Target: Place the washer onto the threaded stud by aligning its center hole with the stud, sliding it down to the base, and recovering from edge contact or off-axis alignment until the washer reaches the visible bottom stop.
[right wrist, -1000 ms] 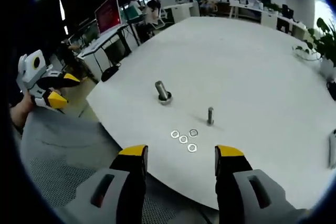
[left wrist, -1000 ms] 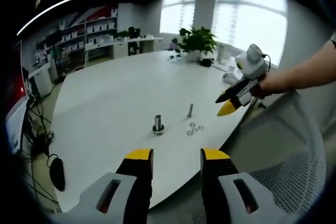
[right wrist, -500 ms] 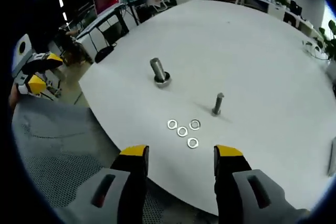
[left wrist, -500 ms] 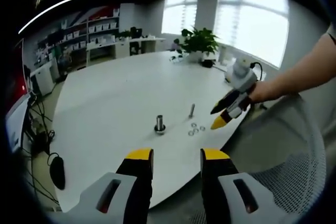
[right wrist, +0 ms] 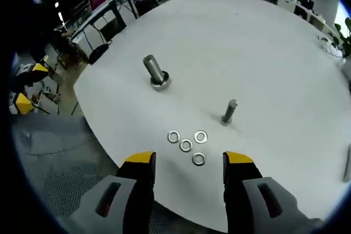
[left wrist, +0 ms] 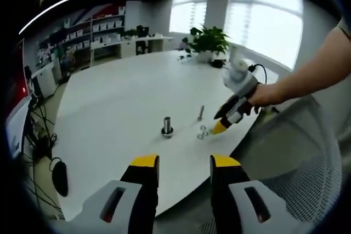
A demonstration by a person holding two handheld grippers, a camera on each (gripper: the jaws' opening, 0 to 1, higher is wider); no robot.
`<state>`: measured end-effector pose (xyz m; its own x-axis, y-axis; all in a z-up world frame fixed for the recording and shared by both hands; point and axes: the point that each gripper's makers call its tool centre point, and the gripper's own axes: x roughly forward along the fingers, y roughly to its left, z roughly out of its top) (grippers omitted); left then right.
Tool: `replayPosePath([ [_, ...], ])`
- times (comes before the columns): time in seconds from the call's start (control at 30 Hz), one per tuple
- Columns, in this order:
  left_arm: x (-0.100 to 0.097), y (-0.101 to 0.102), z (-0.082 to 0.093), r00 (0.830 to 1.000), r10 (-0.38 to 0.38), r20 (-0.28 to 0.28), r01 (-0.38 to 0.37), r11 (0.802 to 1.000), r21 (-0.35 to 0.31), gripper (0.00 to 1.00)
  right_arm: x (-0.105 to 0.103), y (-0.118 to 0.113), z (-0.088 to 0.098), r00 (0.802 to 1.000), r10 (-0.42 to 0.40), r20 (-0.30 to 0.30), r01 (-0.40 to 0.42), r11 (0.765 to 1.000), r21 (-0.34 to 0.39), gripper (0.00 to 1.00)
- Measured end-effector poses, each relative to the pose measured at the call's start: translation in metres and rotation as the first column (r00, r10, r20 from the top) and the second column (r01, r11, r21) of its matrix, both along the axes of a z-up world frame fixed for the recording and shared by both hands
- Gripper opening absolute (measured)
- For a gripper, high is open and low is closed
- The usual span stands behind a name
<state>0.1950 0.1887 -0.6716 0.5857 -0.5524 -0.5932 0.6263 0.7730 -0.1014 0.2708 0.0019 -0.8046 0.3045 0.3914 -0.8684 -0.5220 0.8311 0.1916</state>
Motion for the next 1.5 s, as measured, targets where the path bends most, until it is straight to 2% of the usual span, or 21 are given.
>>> replayPosePath([
  [0.1,0.000,0.000,0.001,1.000,0.004,-0.003,-0.004,1.000,-0.013,0.35,0.011,0.006,0.007,0.998,-0.056,0.025,0.055,0.997,0.047,0.51],
  [0.17,0.000,0.000,-0.001,1.000,0.002,-0.009,-0.002,1.000,-0.005,0.35,0.012,0.007,0.004,0.999,-0.037,0.025,0.037,0.999,0.026,0.51],
  [0.27,0.001,0.000,0.000,1.000,0.001,0.001,-0.001,1.000,-0.001,0.34,0.007,0.008,0.000,0.999,0.036,0.014,-0.035,0.999,-0.034,0.51],
  [0.37,-0.001,0.001,-0.003,1.000,-0.002,-0.011,0.002,1.000,0.013,0.35,0.006,0.010,0.001,0.996,0.079,0.037,-0.076,0.995,-0.061,0.51],
  [0.67,0.000,0.002,-0.003,1.000,0.002,-0.010,-0.002,1.000,0.016,0.34,0.005,0.008,-0.010,0.994,0.107,0.013,-0.106,0.990,-0.092,0.50],
  [0.9,-0.001,0.001,-0.006,1.000,-0.008,-0.022,0.008,1.000,0.027,0.34,0.000,0.008,-0.021,0.980,0.198,0.007,-0.195,0.968,-0.160,0.38],
  [1.0,-0.001,0.002,-0.007,1.000,-0.007,-0.025,0.008,0.999,0.038,0.34,-0.005,0.009,-0.027,0.981,0.195,-0.013,-0.195,0.968,-0.155,0.34],
  [1.07,0.000,0.004,-0.007,1.000,0.005,-0.023,-0.004,0.999,0.036,0.34,-0.007,0.007,-0.031,0.978,0.210,-0.018,-0.210,0.961,-0.179,0.30],
  [1.13,0.000,0.005,-0.007,1.000,0.012,-0.025,-0.011,0.999,0.031,0.34,-0.011,0.005,-0.035,0.974,0.222,-0.037,-0.225,0.956,-0.188,0.29],
  [1.33,-0.001,0.003,-0.007,1.000,-0.005,-0.018,0.006,0.999,0.044,0.34,-0.006,-0.003,-0.033,0.964,0.267,-0.003,-0.260,0.935,-0.241,0.29],
  [1.43,-0.001,0.004,-0.009,1.000,0.002,-0.031,0.000,0.999,0.043,0.34,-0.012,-0.008,-0.037,0.962,0.267,-0.049,-0.271,0.933,-0.238,0.28],
  [1.47,-0.001,0.004,-0.009,1.000,0.003,-0.029,-0.001,0.999,0.046,0.34,-0.008,-0.008,-0.035,0.953,0.304,-0.022,-0.300,0.922,-0.246,0.27],
  [1.5,-0.001,0.004,-0.008,1.000,0.004,-0.025,-0.002,0.999,0.046,0.34,-0.009,-0.009,-0.035,0.950,0.312,-0.026,-0.308,0.917,-0.253,0.26],
])
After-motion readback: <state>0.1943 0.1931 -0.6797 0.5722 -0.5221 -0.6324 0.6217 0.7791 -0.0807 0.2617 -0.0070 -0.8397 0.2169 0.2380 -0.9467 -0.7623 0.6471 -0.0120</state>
